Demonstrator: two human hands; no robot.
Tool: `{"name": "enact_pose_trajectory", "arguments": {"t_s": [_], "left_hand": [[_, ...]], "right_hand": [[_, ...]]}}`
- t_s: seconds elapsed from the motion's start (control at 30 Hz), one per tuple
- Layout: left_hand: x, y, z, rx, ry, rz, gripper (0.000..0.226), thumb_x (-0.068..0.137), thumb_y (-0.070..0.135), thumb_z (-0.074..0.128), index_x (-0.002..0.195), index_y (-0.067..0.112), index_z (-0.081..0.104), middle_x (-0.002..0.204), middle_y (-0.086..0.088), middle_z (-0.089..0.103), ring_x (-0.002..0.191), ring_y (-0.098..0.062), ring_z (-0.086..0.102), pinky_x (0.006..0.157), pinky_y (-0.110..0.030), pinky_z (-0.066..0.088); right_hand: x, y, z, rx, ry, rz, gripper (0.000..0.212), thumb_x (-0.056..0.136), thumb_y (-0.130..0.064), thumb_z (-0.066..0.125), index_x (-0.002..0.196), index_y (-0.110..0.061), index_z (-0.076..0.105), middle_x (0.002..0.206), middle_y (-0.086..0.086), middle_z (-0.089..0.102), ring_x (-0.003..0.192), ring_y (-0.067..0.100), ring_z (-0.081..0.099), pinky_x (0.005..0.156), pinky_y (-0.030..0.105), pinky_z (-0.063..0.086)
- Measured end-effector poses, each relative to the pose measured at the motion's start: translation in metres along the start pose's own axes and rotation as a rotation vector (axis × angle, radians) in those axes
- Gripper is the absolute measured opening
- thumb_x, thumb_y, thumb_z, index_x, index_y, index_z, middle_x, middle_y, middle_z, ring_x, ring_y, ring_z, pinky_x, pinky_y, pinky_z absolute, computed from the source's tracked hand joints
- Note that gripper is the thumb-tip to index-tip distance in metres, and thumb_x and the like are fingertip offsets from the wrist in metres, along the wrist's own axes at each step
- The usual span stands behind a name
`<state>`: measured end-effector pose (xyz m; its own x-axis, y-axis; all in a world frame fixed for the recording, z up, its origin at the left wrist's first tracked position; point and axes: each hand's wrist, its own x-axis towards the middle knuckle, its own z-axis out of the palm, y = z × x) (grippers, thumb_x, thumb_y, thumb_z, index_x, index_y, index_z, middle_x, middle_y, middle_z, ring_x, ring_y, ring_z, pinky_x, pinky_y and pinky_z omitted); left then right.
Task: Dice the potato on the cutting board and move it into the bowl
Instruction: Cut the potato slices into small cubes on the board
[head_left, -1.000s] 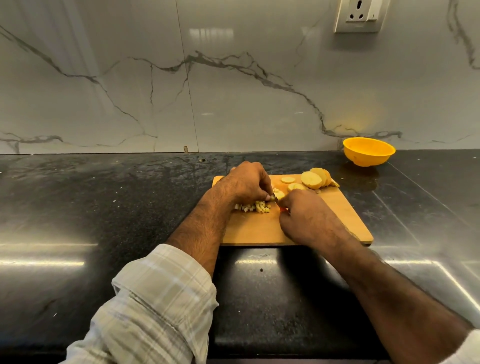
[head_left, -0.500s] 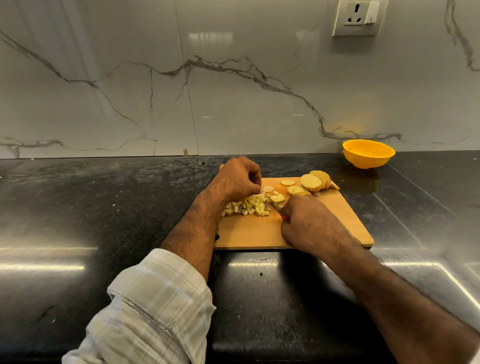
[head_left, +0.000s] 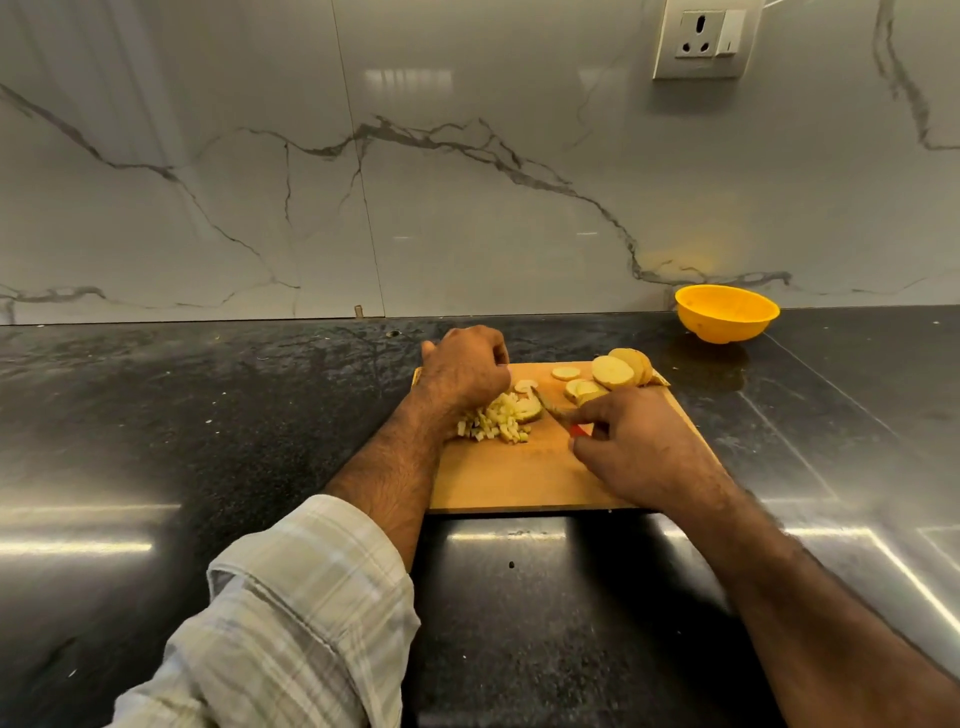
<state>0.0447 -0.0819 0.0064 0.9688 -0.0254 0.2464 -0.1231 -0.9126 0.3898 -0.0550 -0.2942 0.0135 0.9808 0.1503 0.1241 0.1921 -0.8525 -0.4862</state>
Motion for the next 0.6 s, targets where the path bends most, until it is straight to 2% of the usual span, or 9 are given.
{"name": "enact_pose_trajectory", "arguments": {"t_s": [0.07,0.17,0.23,0.37,0.47,0.6], "left_hand": [[0.001,-0.004,-0.004,-0.035,0.029,-0.025,0.004,0.096,0.033,0.067,0.095,0.031,0.066,0.098,0.009,0.066,0.106,-0.017,0.059,0.111,-0.057,0.032],[0.004,-0.009,-0.007,-0.071,0.07,-0.041,0.009,0.097,0.039,0.067,0.095,0.031,0.067,0.098,0.01,0.068,0.105,-0.016,0.061,0.107,-0.054,0.036],[0.004,-0.007,-0.006,-0.072,0.054,-0.036,0.01,0.097,0.041,0.067,0.096,0.031,0.068,0.099,0.011,0.068,0.104,-0.016,0.061,0.107,-0.053,0.037],[0.001,-0.001,-0.003,-0.064,-0.008,0.006,0.009,0.101,0.039,0.064,0.101,0.031,0.068,0.104,0.01,0.068,0.107,-0.016,0.06,0.113,-0.056,0.034],[0.001,0.0,-0.005,-0.089,0.021,0.012,0.013,0.104,0.036,0.059,0.106,0.03,0.07,0.109,0.009,0.069,0.109,-0.016,0.06,0.115,-0.059,0.031],[0.005,-0.003,-0.011,-0.17,0.141,-0.016,0.017,0.101,0.04,0.058,0.1,0.03,0.072,0.096,0.011,0.07,0.097,-0.016,0.063,0.105,-0.059,0.045]], "right_hand": [[0.002,0.004,-0.003,0.017,0.056,0.008,0.037,0.093,-0.027,0.073,0.13,-0.027,0.073,0.094,-0.009,0.066,0.081,0.006,0.059,0.07,0.021,0.048],[0.003,0.0,0.002,-0.025,-0.004,0.032,0.042,0.093,-0.029,0.073,0.135,-0.028,0.07,0.114,-0.003,0.071,0.096,0.013,0.063,0.085,0.03,0.058],[0.002,-0.005,0.008,-0.008,-0.03,0.023,0.043,0.093,-0.031,0.072,0.136,-0.029,0.069,0.119,-0.002,0.07,0.097,0.012,0.063,0.087,0.03,0.057],[-0.003,-0.007,0.009,-0.001,-0.016,-0.049,0.042,0.095,-0.035,0.069,0.137,-0.03,0.068,0.104,-0.011,0.067,0.089,0.006,0.06,0.077,0.021,0.049],[-0.007,-0.01,0.008,0.057,-0.015,-0.088,0.04,0.097,-0.035,0.069,0.136,-0.031,0.069,0.091,-0.016,0.064,0.081,0.003,0.059,0.066,0.015,0.041],[-0.006,-0.01,0.004,0.102,-0.003,-0.064,0.038,0.097,-0.034,0.07,0.135,-0.031,0.069,0.087,-0.017,0.062,0.079,0.004,0.058,0.067,0.017,0.044]]}}
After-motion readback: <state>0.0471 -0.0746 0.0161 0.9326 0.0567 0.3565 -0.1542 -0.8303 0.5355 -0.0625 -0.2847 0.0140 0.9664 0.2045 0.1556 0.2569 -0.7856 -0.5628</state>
